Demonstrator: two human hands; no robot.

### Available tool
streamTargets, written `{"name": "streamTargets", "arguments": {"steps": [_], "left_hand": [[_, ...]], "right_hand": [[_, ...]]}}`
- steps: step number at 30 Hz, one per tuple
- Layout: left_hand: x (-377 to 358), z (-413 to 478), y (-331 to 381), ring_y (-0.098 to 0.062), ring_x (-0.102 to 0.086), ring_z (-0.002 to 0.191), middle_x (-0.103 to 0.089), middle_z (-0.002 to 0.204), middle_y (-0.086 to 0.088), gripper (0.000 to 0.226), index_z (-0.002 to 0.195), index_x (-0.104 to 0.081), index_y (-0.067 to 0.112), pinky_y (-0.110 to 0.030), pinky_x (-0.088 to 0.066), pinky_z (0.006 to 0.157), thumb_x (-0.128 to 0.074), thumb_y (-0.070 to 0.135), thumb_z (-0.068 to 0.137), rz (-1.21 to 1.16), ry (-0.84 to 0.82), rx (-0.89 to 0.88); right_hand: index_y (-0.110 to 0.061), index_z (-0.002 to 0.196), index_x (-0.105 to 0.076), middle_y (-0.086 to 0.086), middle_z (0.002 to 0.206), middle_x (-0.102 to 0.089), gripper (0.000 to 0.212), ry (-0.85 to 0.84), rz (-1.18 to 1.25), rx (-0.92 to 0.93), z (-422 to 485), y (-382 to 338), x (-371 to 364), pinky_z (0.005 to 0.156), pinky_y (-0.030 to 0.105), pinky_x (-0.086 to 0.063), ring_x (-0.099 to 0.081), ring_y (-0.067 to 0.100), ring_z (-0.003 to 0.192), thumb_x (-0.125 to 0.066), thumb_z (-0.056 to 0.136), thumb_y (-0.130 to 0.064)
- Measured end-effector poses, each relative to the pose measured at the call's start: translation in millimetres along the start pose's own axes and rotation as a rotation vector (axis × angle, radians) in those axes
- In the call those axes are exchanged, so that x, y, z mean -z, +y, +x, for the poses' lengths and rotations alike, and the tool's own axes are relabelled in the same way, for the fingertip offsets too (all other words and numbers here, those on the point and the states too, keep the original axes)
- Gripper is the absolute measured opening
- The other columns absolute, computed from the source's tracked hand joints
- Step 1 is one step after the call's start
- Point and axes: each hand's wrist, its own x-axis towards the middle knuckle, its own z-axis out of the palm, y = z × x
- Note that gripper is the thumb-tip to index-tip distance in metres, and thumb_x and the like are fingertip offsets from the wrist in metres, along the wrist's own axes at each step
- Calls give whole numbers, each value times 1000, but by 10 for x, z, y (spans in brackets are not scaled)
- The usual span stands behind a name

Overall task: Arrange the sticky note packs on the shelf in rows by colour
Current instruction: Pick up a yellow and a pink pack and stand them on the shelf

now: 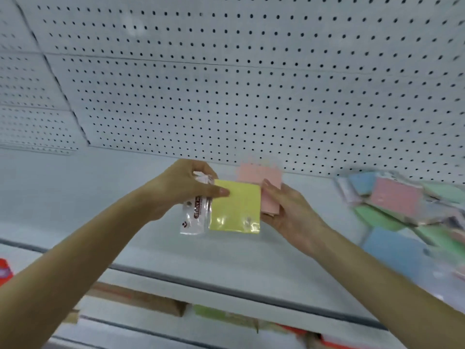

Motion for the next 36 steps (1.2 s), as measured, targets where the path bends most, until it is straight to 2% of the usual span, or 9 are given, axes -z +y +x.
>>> {"name": "streamTargets", "arguments": {"steps": [6, 10, 14, 17, 20, 24, 27, 32, 36], "left_hand": [[846, 26, -324, -15, -55, 47, -61, 57, -2, 37, 88, -58, 10, -21, -41, 42, -84, 25, 66, -20, 99, 93], [1207, 37, -553, -18, -65, 63, -71, 81, -8, 47, 100, -65, 9, -28, -55, 60, -78, 37, 64, -237, 163, 101], [1440, -50, -901, -18, -69, 85, -71, 100, -9, 43, 105, -67, 7, -27, -58, 77, -70, 32, 70, -625, 177, 126], [1447, -133, -1179, -20, -70, 92, -72, 104, -8, 43, 109, -64, 5, -29, -58, 80, -68, 27, 72, -789, 158, 156], [1482, -172, -1374, -20, -69, 89, -72, 106, -9, 35, 110, -65, 4, -29, -57, 78, -67, 23, 81, -719, 160, 181], [1759, -90, -1598, -16, -69, 79, -72, 96, -8, 24, 108, -68, 5, -24, -55, 72, -66, 15, 86, -631, 282, 128], [2076, 23, -1757, -15, -69, 75, -73, 90, -9, 24, 107, -67, 0, -23, -55, 68, -66, 13, 86, -607, 302, 107], [2813, 214, -2076, -16, -65, 66, -71, 80, -5, 17, 99, -66, -1, -32, -57, 79, -65, 11, 87, -656, 346, 122], [3461, 356, -2345, -13, -65, 63, -71, 78, -2, 11, 95, -67, 4, -29, -58, 76, -65, 11, 88, -609, 380, 102]], "right_hand": [[-10, 116, -60, 8, 109, -71, 47, 29, -13, -13, 348, 439, -918, 74, 34, -57, -69, 23, 94, -73, 72, -15], [-9, 116, -60, 10, 110, -70, 38, 126, 15, 1, 602, 537, -1232, 69, 32, -57, -70, 20, 89, -69, 80, -4], [-13, 119, -59, 5, 109, -71, 40, 112, 128, 29, 868, 566, -1486, 68, 31, -57, -70, 17, 91, -68, 80, -5], [-14, 121, -59, 4, 110, -71, 41, 79, 170, 15, 1077, 689, -1712, 74, 34, -57, -70, 19, 96, -68, 81, -6], [-12, 121, -58, 6, 109, -71, 43, 105, 178, 5, 1229, 886, -2011, 83, 39, -56, -69, 21, 97, -69, 80, -6], [-13, 116, -61, 5, 105, -72, 39, 160, 146, 24, 1417, 1088, -2378, 73, 33, -58, -70, 19, 94, -70, 80, -3], [-14, 115, -62, 4, 105, -72, 38, 169, 137, 26, 1610, 1179, -2615, 76, 34, -58, -69, 19, 96, -70, 80, -4], [-8, 119, -59, 8, 114, -69, 41, 245, 183, -11, 1984, 1333, -2926, 76, 31, -56, -66, 22, 102, -69, 79, -4], [-9, 114, -62, 4, 108, -71, 31, 291, 136, 49, 2194, 1480, -3115, 72, 28, -57, -68, 18, 95, -65, 83, -4]]}}
